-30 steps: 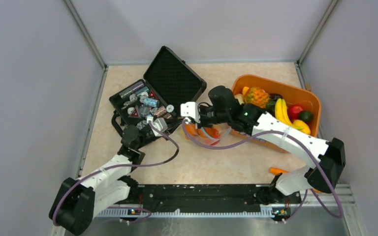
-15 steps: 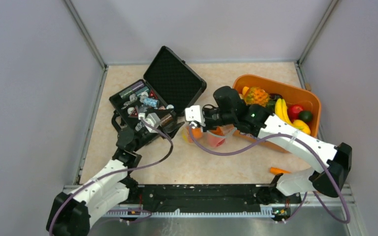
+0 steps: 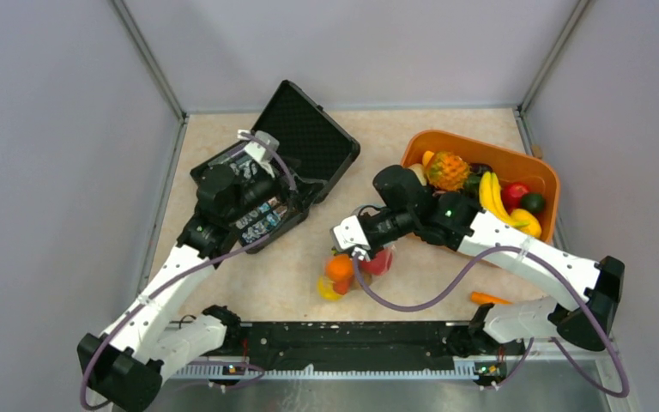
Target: Place the food in the zip-top bag and seal the zipper
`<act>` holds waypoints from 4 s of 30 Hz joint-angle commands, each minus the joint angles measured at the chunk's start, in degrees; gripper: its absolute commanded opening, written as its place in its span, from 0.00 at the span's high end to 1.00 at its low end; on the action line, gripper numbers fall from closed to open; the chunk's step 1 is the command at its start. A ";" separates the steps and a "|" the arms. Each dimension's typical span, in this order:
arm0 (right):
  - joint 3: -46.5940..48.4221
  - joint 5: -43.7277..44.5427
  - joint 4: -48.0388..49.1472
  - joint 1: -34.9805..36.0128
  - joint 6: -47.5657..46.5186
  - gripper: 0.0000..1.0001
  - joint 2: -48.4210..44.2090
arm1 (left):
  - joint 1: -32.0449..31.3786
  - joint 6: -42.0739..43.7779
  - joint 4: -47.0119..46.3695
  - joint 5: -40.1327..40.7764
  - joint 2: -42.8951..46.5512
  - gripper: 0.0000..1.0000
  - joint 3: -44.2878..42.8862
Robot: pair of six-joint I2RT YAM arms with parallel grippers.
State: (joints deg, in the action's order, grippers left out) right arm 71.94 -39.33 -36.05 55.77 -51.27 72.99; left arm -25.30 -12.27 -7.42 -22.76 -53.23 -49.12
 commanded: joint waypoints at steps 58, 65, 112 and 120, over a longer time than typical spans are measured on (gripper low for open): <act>1.52 6.72 5.42 6.16 -0.11 1.00 2.32 | -13.38 16.83 46.29 -15.83 -33.25 0.31 -31.44; 1.27 6.81 6.06 6.20 0.73 1.00 2.58 | -13.64 15.52 47.45 -8.01 -34.98 0.60 -32.17; -11.48 68.84 8.10 0.49 89.15 0.33 -11.17 | -11.10 -5.06 25.75 5.89 -23.27 1.00 -18.23; -9.57 64.68 7.26 0.17 84.73 0.31 -15.28 | -11.10 -5.48 25.49 7.71 -22.72 1.00 -17.65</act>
State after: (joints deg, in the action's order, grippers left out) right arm 59.00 25.61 -28.53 56.45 34.85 60.66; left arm -36.47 -16.86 21.43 -16.62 -78.48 -67.24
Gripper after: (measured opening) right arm 0.695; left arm 0.002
